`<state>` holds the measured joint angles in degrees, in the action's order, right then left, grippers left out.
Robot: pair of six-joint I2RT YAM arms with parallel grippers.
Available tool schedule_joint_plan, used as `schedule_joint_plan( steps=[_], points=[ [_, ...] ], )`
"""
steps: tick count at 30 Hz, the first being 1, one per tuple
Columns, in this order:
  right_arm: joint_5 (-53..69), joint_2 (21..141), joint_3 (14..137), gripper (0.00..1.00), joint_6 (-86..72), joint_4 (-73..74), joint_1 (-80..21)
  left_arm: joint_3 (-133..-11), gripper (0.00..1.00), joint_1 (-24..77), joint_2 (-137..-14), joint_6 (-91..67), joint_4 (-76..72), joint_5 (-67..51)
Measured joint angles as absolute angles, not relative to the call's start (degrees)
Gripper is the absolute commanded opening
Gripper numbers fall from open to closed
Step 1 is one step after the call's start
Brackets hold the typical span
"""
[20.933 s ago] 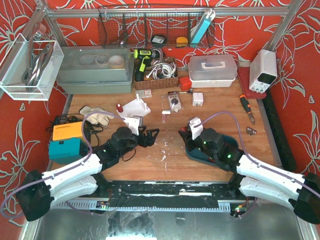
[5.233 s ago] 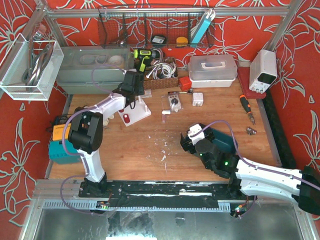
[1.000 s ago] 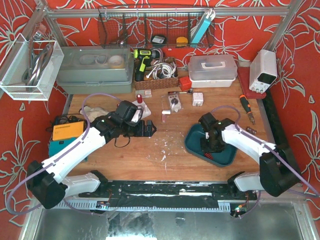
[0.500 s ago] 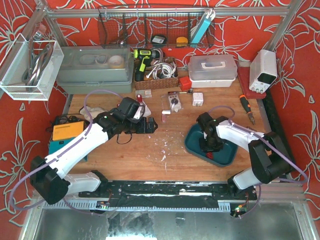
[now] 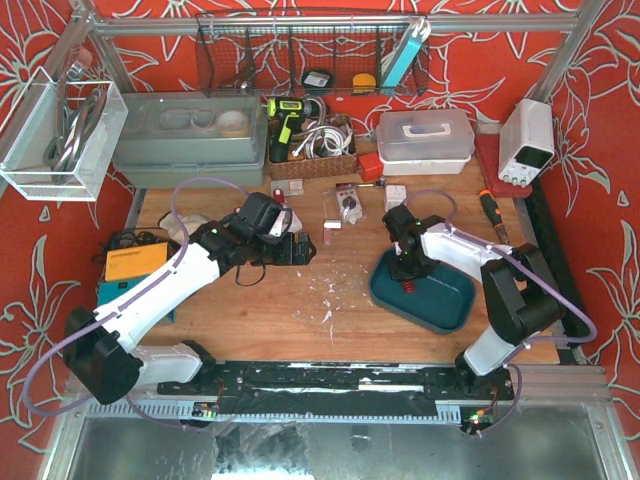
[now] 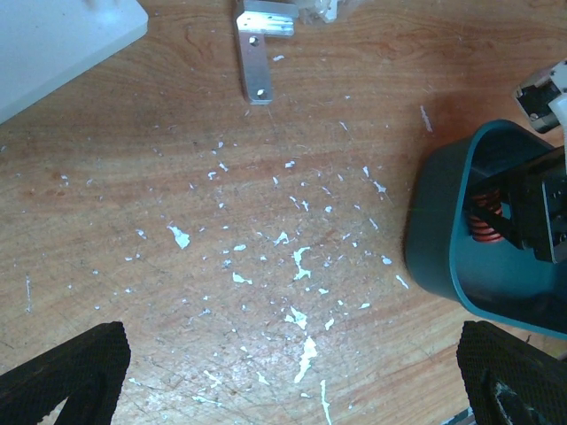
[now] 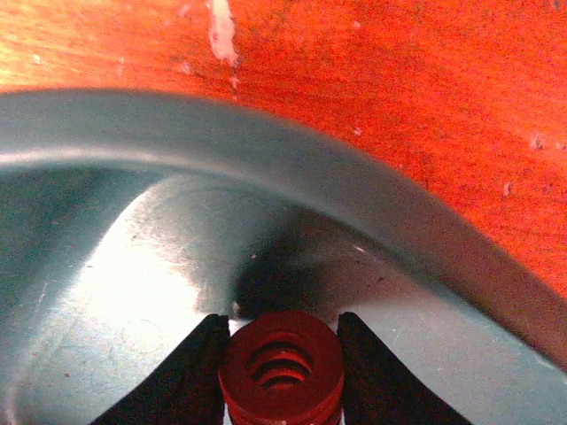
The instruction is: Install the large spring
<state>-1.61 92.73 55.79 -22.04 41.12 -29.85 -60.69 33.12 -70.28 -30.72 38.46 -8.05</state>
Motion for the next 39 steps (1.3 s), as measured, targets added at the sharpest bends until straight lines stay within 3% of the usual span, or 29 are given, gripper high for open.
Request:
schedule_joint_plan(
  steps=[6, 15, 21, 28, 39],
  points=[
    [-2.1, 92.2, 54.4, 0.49, -22.1, 41.2, -29.8, -60.7, 1.0, 33.1, -70.5, -30.7, 38.5, -8.1],
    [-1.9, 90.0, 50.4, 0.46, -22.9, 40.9, -29.8, -60.7, 1.0, 33.1, -70.7, -30.7, 38.5, -8.1],
    [-1.3, 88.2, 48.2, 0.37, -23.5, 39.2, -29.8, -60.7, 1.0, 33.1, -70.7, -30.7, 38.5, -8.3],
    [-1.4, 86.7, 47.4, 0.15, -23.2, 38.8, -29.9, -60.7, 1.0, 33.1, -70.7, -30.9, 38.5, -7.9],
    [-1.0, 70.8, 47.2, 0.06, -21.6, 41.4, -29.9, -63.9, 1.0, 33.1, -71.7, -31.6, 40.2, -4.9]
  ],
)
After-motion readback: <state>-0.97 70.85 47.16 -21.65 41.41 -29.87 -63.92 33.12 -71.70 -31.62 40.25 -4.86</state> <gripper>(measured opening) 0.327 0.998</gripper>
